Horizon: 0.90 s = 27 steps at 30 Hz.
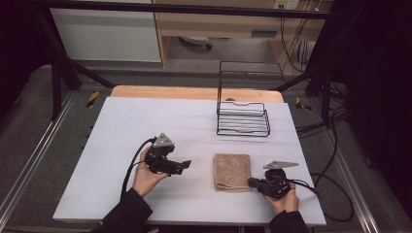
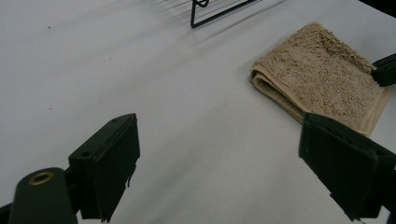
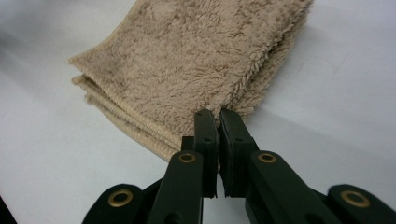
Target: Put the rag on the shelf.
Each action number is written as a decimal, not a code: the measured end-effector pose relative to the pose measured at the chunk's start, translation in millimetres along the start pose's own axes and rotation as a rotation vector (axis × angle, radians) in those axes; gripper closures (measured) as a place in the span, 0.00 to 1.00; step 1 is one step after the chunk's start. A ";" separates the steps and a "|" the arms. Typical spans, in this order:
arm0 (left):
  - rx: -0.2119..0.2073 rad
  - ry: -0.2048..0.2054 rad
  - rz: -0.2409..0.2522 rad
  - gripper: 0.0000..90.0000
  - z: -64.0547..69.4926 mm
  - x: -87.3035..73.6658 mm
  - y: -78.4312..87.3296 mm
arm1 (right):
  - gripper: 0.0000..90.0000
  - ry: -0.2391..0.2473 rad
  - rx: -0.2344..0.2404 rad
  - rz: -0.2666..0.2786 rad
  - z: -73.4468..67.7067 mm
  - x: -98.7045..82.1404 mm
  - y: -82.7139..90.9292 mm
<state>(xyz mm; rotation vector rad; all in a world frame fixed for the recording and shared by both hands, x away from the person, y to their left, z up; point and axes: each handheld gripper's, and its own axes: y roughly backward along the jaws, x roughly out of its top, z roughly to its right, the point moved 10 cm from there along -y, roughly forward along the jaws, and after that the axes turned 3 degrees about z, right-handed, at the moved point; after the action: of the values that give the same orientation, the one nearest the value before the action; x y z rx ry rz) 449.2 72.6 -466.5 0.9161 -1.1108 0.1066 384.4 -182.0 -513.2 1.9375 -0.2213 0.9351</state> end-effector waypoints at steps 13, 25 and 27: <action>-0.053 0.013 -0.036 0.34 28.1 21.9 -52.1 | 0.95 0.109 -0.086 0.015 20.4 13.7 -0.3; -0.096 0.006 -0.119 0.68 48.3 17.7 -101.6 | 0.79 0.052 -0.094 0.082 22.6 13.7 6.1; -0.101 0.008 -0.136 0.72 49.8 13.5 -105.7 | 0.77 0.051 -0.101 0.074 23.5 11.4 5.4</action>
<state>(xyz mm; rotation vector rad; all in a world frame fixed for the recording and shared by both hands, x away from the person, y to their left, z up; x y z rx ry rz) 472.5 -34.0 -510.3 0.8974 -1.0345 -0.0571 401.8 -201.6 -508.0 1.8211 -0.3068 1.0012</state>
